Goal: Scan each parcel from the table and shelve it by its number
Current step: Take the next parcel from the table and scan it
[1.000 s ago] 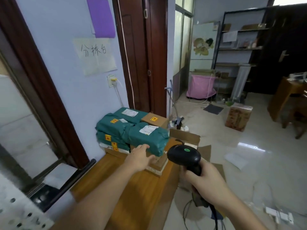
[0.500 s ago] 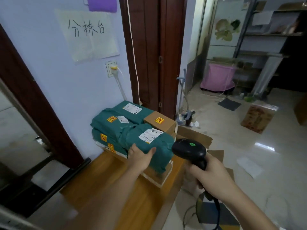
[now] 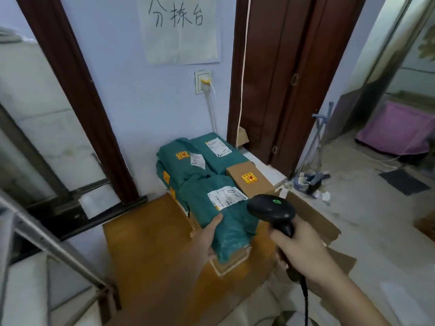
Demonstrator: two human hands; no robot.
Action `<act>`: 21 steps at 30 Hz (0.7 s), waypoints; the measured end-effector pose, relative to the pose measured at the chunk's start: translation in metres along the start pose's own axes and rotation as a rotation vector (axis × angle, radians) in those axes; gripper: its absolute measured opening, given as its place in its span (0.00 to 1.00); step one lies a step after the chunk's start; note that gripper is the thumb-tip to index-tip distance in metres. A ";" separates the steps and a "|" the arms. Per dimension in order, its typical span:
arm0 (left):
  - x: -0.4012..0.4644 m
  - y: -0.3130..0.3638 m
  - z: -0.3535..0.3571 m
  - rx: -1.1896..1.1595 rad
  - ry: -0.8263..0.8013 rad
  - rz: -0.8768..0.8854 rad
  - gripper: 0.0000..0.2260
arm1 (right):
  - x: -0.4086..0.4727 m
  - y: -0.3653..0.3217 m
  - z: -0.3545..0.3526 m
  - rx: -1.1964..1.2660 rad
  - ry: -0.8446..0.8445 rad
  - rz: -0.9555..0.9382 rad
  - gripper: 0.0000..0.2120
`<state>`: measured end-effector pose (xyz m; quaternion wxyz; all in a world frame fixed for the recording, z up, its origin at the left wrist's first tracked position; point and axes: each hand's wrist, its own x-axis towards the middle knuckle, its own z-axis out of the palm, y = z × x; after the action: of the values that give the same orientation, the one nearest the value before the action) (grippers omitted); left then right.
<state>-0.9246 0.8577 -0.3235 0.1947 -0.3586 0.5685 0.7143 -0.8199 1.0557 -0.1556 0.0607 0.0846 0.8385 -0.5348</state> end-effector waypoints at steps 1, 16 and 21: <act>-0.006 0.000 0.001 -0.024 0.005 0.007 0.64 | 0.004 0.001 -0.003 0.000 -0.019 -0.003 0.03; -0.029 0.019 -0.090 -0.012 -0.048 -0.003 0.26 | 0.039 0.000 0.003 -0.007 -0.216 0.007 0.03; -0.024 0.042 -0.123 0.071 -0.144 -0.044 0.29 | 0.042 -0.003 0.012 -0.007 -0.251 0.047 0.03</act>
<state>-0.9015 0.7323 -0.2890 0.2633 -0.3118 0.5699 0.7132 -0.8618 1.0470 -0.1660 0.1780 0.0366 0.8239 -0.5369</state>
